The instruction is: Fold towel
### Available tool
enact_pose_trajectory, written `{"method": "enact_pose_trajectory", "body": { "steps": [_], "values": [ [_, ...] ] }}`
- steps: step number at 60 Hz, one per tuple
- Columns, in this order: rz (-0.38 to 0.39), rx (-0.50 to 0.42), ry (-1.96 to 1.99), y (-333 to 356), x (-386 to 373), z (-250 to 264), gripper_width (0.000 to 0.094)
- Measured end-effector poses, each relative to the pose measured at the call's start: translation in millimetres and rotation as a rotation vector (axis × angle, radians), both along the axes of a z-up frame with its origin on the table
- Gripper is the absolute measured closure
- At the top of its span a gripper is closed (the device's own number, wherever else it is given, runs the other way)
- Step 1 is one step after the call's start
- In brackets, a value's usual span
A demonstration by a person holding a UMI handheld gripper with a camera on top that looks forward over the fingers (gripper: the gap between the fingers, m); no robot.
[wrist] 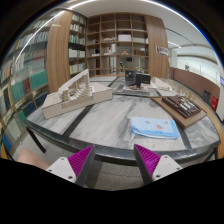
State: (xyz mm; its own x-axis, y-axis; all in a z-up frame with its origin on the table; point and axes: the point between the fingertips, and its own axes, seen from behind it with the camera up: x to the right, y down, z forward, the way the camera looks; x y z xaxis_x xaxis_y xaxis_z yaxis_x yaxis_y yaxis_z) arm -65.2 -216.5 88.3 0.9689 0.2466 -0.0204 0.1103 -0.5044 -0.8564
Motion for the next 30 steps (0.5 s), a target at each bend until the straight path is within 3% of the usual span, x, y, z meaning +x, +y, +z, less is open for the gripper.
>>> {"method": "enact_pose_trajectory", "body": {
  "steps": [10,18,30],
  "values": [
    [-0.035,-0.021,-0.046,61,16,-24,0.0129],
    [-0.019,-0.004,-0.091,119,23,-36,0.0132],
    [-0.04,-0.05,-0.115,197,32,-76,0.0206]
  ]
}}
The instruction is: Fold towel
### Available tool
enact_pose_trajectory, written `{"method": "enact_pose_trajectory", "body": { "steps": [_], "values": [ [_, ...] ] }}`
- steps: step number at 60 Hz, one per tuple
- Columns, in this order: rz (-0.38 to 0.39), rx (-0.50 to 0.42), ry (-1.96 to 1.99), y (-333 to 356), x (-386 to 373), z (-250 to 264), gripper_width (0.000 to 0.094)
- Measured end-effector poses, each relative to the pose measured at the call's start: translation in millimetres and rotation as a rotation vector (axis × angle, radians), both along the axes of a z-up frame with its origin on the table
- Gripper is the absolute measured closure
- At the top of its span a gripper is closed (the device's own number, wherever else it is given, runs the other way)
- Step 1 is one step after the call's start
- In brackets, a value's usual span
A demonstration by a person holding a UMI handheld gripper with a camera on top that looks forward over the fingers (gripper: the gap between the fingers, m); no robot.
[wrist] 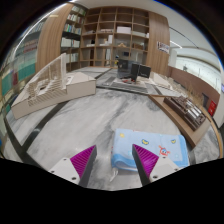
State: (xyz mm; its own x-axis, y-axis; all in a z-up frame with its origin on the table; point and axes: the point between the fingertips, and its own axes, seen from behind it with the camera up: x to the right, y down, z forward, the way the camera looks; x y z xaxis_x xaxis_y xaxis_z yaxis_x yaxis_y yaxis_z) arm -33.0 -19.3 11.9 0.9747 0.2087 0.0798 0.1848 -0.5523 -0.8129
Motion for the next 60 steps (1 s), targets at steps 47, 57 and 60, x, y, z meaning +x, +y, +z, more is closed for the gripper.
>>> {"method": "enact_pose_trajectory", "body": {
  "steps": [47,57,60],
  "values": [
    [-0.14,0.096,0.256,37,85,63,0.0926],
    [-0.308,0.016,0.217,36,182,24,0.0924],
    [-0.326,-0.009,0.218,34,197,9,0.092]
  ]
}}
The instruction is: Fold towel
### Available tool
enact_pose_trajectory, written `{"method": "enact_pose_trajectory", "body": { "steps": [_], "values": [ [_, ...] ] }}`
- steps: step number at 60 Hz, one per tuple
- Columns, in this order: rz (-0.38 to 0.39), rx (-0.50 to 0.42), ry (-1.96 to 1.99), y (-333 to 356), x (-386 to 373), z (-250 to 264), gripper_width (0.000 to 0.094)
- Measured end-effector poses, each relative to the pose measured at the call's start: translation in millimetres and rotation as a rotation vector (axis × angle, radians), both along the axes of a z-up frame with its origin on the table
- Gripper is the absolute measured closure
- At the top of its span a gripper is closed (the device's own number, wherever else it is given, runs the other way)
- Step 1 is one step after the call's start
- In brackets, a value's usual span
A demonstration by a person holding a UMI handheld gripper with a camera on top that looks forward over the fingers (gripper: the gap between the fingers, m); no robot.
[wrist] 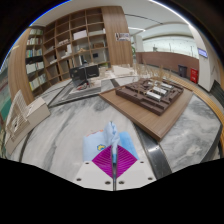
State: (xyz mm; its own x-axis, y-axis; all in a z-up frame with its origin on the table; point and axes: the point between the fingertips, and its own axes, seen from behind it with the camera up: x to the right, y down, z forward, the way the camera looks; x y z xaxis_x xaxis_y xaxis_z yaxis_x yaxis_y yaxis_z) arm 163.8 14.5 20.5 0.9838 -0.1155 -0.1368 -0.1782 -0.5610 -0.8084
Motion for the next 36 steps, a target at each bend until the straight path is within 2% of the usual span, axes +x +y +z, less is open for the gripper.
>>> {"method": "enact_pose_trajectory", "body": {
  "steps": [5,13,14,16,17,19,23,24,28,36],
  "values": [
    [0.008,-0.023,0.017,-1,10,-18,0.0915],
    [0.023,-0.011,0.011,0,13,-14,0.0897],
    [0.02,-0.012,0.006,0,14,-13,0.0871],
    [0.017,-0.014,-0.005,-1,15,-7,0.0781],
    [0.01,-0.016,-0.015,-2,18,-6,0.0663],
    [0.0,-0.023,-0.038,-5,24,-4,0.0486],
    [0.022,-0.032,-0.055,-14,23,4,0.0111],
    [0.027,-0.027,-0.054,-17,22,8,0.006],
    [0.047,-0.001,-0.066,-30,19,26,0.0115],
    [0.079,0.046,-0.111,-71,6,64,0.0101]
  ]
}}
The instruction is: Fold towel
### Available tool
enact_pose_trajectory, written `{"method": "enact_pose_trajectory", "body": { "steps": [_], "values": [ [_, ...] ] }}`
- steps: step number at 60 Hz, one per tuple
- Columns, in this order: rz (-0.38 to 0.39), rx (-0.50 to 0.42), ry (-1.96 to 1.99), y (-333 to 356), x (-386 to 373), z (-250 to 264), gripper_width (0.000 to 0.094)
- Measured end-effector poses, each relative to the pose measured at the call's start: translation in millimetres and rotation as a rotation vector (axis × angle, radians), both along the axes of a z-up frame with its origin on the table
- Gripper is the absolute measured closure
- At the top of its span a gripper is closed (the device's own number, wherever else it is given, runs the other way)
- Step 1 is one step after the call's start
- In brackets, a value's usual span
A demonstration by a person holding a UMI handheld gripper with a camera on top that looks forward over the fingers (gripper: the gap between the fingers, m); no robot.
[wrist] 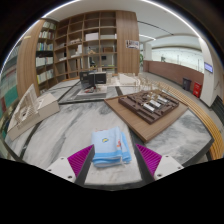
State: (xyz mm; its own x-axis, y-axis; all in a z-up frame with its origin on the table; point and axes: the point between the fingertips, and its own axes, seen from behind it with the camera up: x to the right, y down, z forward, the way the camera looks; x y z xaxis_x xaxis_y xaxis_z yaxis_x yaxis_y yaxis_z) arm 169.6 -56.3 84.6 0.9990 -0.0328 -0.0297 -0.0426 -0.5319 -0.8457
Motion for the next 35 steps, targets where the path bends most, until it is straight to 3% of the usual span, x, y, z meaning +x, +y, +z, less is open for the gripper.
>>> {"method": "enact_pose_trajectory", "body": {
  "steps": [22,35],
  "values": [
    [0.134,0.144,0.028,-108,-78,85,0.0089],
    [0.182,0.142,0.078,-121,-77,77,0.0106]
  ]
}}
